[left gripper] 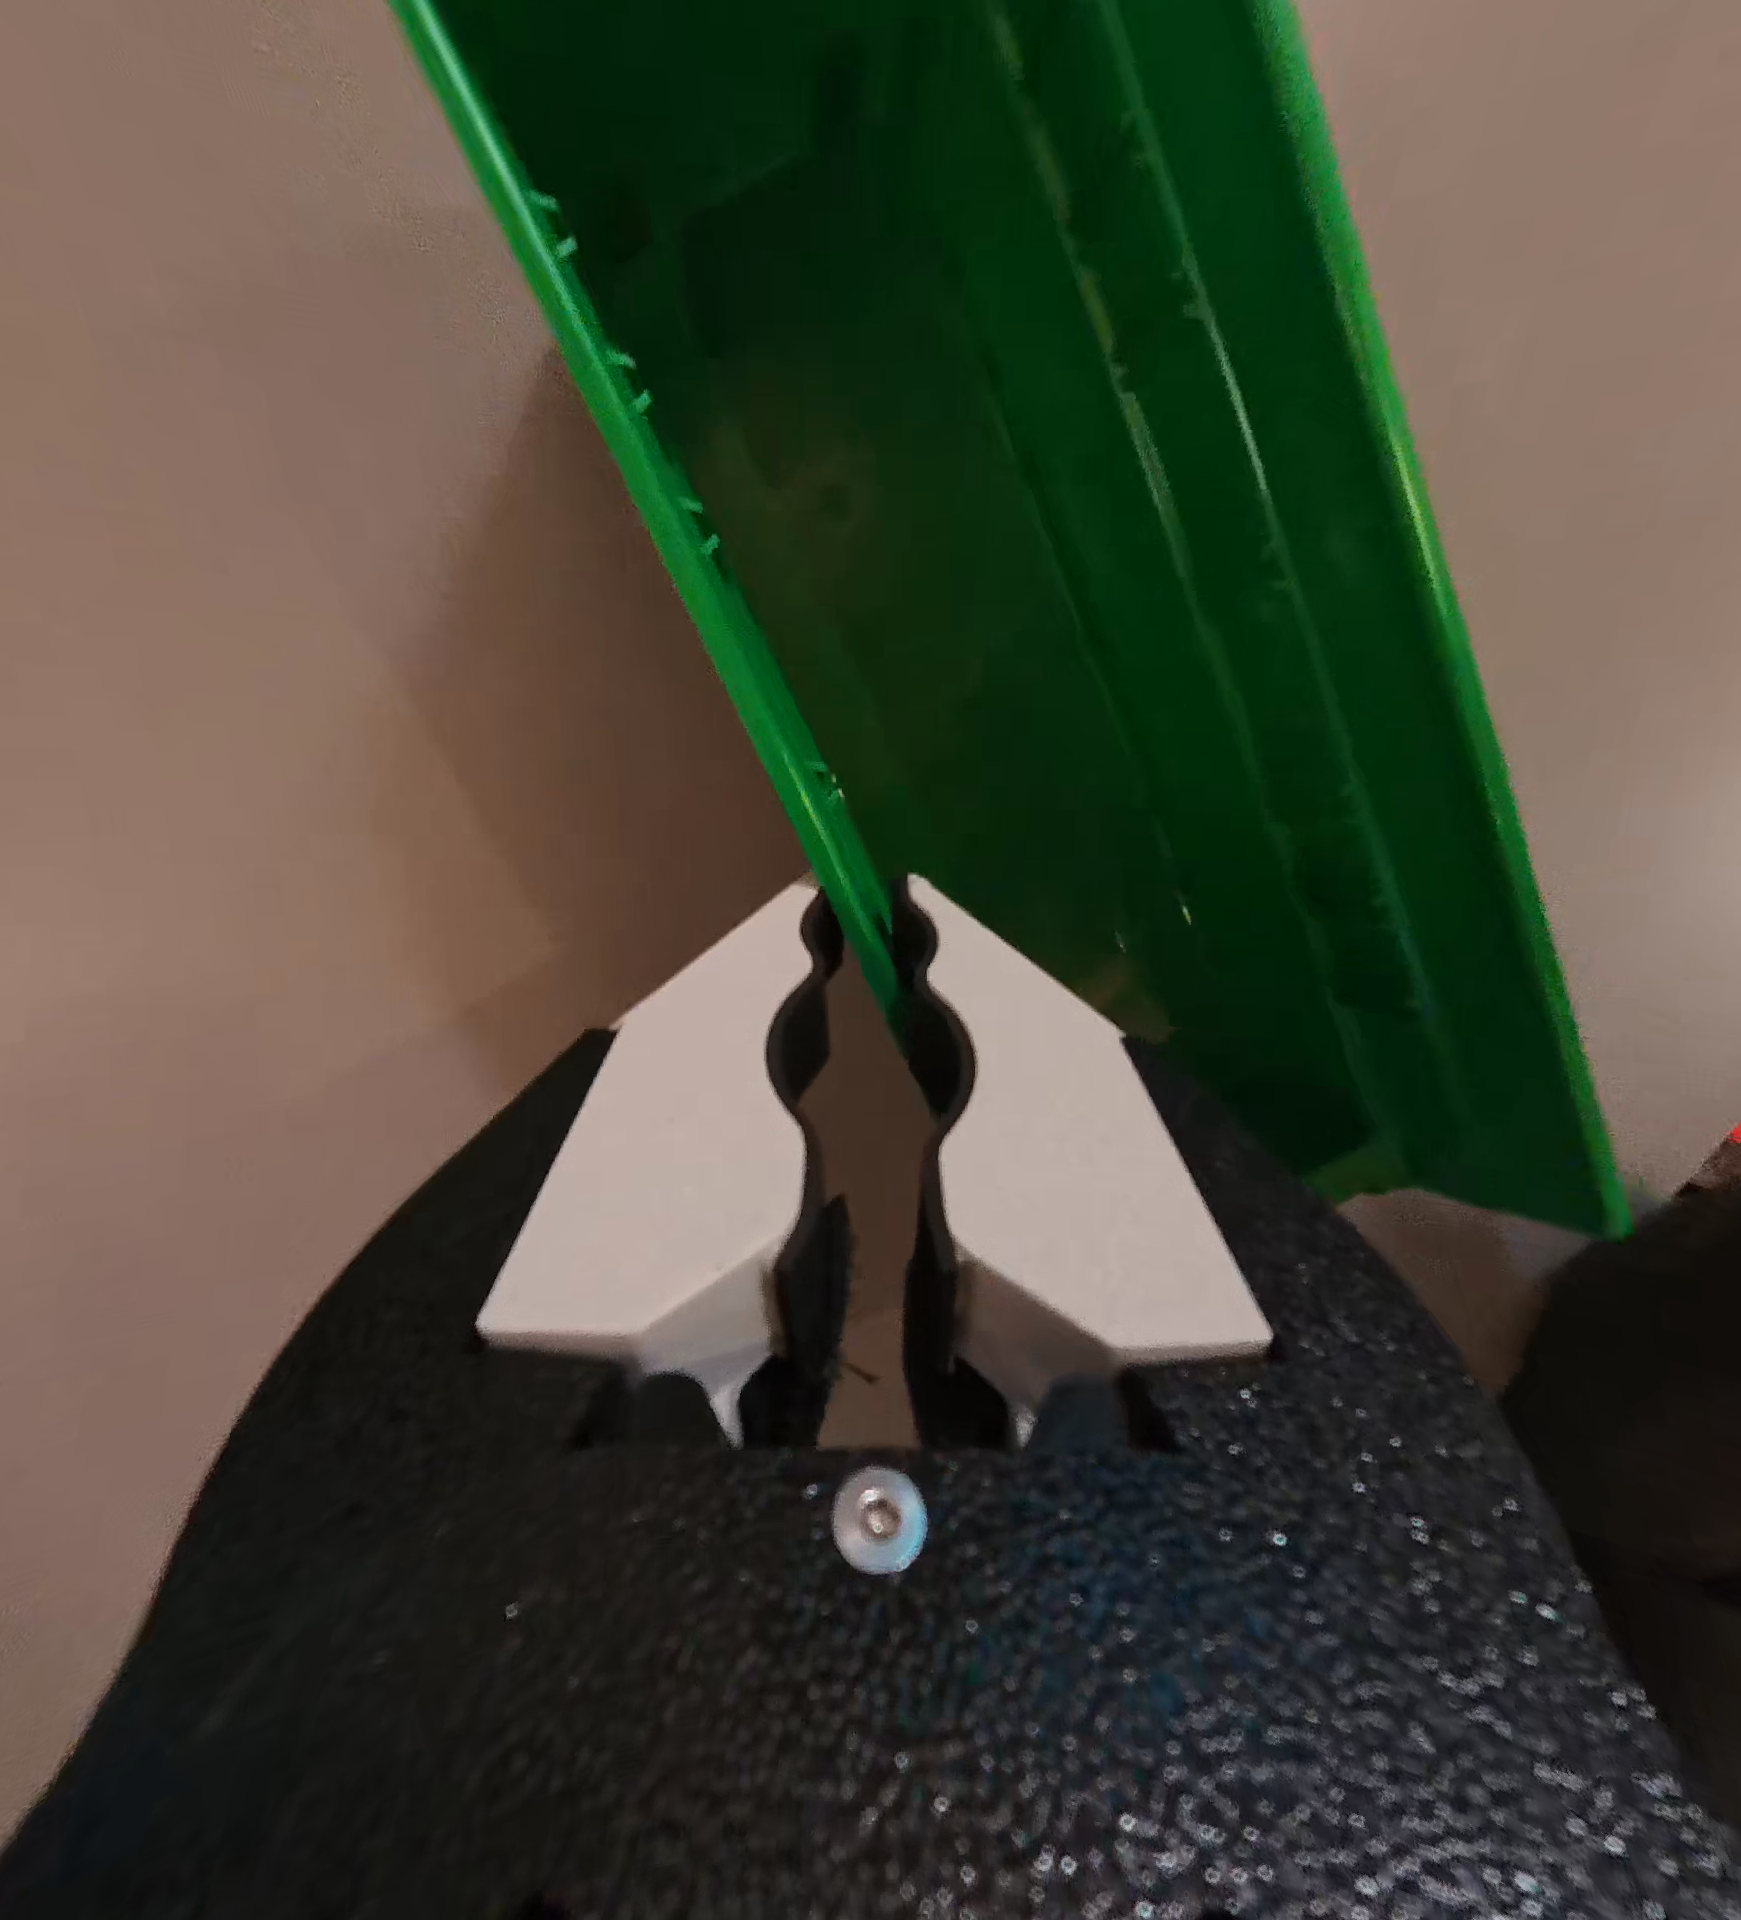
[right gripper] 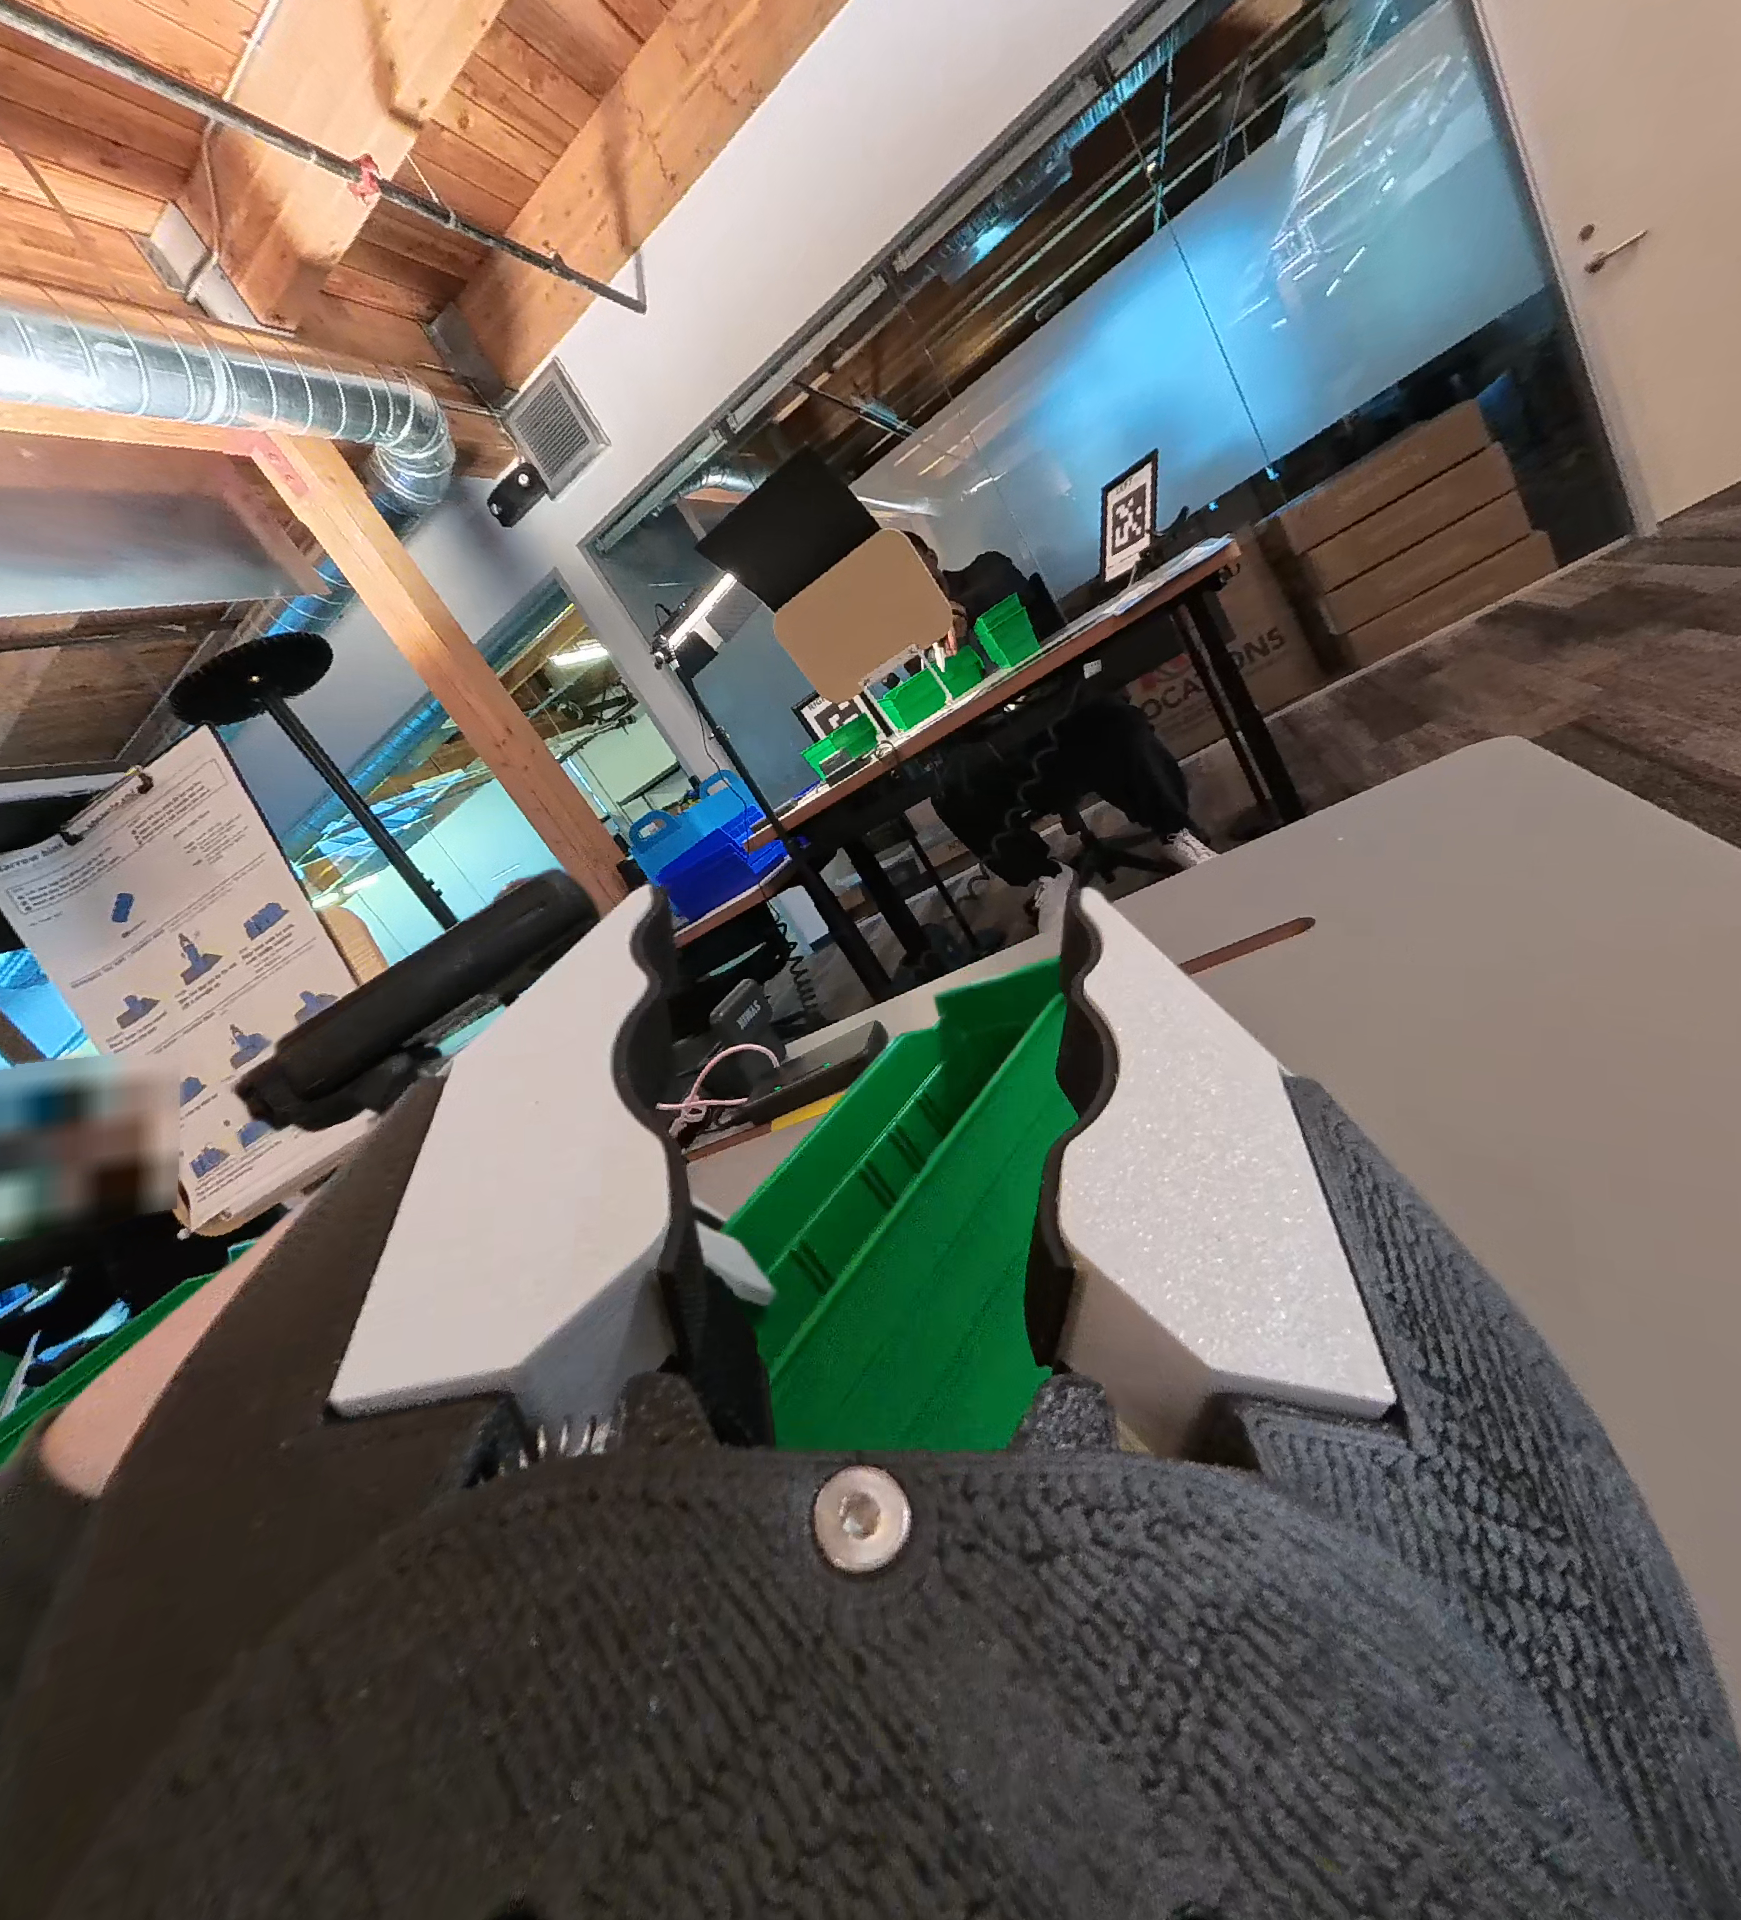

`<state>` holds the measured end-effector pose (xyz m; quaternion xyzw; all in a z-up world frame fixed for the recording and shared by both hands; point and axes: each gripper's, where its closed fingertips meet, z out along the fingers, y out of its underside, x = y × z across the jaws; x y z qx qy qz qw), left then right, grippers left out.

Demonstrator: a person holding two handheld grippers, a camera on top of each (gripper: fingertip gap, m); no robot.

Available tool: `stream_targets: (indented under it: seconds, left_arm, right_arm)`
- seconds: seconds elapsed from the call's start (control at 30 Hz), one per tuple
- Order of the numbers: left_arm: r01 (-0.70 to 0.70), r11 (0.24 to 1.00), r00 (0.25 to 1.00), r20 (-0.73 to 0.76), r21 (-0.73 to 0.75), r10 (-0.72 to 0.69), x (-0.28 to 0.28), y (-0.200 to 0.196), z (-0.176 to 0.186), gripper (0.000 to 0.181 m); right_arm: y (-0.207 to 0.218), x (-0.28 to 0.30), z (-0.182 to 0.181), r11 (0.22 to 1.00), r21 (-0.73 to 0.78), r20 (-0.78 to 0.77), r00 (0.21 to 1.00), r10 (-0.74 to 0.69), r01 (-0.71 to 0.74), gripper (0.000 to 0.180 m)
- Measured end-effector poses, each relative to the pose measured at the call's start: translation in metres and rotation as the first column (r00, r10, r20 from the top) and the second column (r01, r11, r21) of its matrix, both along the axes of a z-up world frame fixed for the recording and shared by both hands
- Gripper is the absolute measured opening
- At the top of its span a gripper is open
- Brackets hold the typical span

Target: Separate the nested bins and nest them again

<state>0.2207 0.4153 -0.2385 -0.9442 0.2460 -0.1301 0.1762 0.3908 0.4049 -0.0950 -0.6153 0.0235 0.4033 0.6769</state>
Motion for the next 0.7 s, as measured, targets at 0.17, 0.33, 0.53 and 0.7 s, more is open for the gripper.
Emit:
stream_targets:
  seconds: [0.17, 0.33, 0.53, 0.7]
  left_arm:
    - [-0.017, 1.0, 0.998, -0.057, 0.024, 0.018, -0.052, -0.017, 0.005, 0.004]
    - [-0.06, 0.996, 0.996, -0.062, 0.071, 0.064, -0.132, -0.043, 0.022, 0.001]
    - [-0.06, 0.998, 0.996, -0.065, -0.016, 0.059, -0.207, -0.082, 0.015, 0.001]
    - [-0.201, 0.97, 0.971, 0.156, 0.139, 0.179, -0.234, -0.065, 0.041, 0.059]
  right_arm:
    - [0.001, -0.004, -0.002, 1.0, -0.008, -0.001, 1.0, 0.021, -0.021, 0.074]
    - [0.001, -0.005, -0.002, 0.999, -0.011, -0.013, 0.999, 0.031, -0.031, 0.074]
    - [0.002, -0.011, -0.005, 0.998, -0.028, -0.008, 0.999, 0.049, -0.049, 0.074]
    - [0.003, -0.02, -0.009, 0.996, -0.045, -0.003, 0.997, 0.077, -0.077, 0.074]
